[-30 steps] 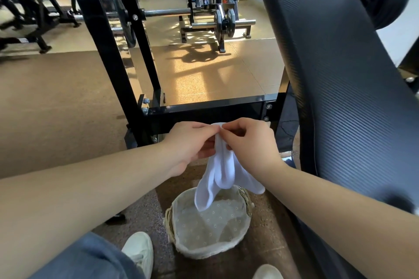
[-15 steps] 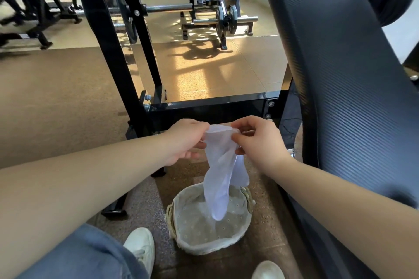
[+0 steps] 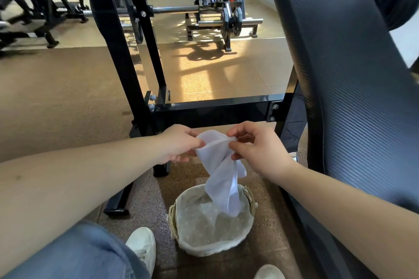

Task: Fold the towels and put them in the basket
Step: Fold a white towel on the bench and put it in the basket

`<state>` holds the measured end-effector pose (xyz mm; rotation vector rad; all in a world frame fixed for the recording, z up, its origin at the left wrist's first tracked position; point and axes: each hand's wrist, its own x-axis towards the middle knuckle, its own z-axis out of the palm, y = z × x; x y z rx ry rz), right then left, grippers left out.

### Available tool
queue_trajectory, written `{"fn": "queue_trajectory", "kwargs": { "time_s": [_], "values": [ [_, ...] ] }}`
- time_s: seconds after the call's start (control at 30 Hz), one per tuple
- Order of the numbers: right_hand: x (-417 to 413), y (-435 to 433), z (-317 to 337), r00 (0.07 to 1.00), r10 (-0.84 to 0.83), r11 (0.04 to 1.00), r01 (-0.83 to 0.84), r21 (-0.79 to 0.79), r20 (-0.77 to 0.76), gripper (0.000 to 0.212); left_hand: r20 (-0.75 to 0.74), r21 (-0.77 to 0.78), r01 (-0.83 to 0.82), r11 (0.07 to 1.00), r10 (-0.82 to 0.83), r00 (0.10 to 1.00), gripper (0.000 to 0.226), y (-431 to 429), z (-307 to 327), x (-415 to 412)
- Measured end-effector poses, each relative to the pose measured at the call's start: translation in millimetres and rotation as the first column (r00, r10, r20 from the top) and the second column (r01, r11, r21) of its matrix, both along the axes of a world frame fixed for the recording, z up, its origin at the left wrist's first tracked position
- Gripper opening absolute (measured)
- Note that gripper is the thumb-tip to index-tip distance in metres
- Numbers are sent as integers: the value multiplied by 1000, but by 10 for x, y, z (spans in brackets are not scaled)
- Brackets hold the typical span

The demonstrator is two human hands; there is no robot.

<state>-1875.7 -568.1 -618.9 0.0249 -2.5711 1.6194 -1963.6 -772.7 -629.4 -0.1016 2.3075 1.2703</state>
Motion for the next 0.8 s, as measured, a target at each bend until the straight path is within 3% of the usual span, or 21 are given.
{"fn": "queue_trajectory", "kwargs": {
  "time_s": [0.17,0.33,0.4,0.53,0.7,0.8],
  "values": [
    [6,45,-49,999,-25,955,30,294,-23,27,-119,-101,-30,994,18,993,21,-13,24,-16],
    [-52,160,-123,979,-80,885,-17,465,189,27,-298,-222,50,974,-116,947,9,-25,139,-9],
    [-68,191,-131,980,-74,878,-25,478,186,28,-367,-273,98,957,-198,909,11,-1,169,7],
    [-95,263,-118,994,-100,905,104,412,-32,23,-429,-298,131,946,-255,867,20,3,252,-5],
    [-99,288,-186,984,-113,921,51,386,140,13,-300,-201,214,956,-268,915,35,9,254,17],
    [-84,260,-212,984,-90,970,51,239,154,10,-169,-42,219,975,-223,960,40,18,255,36]
  ]
}}
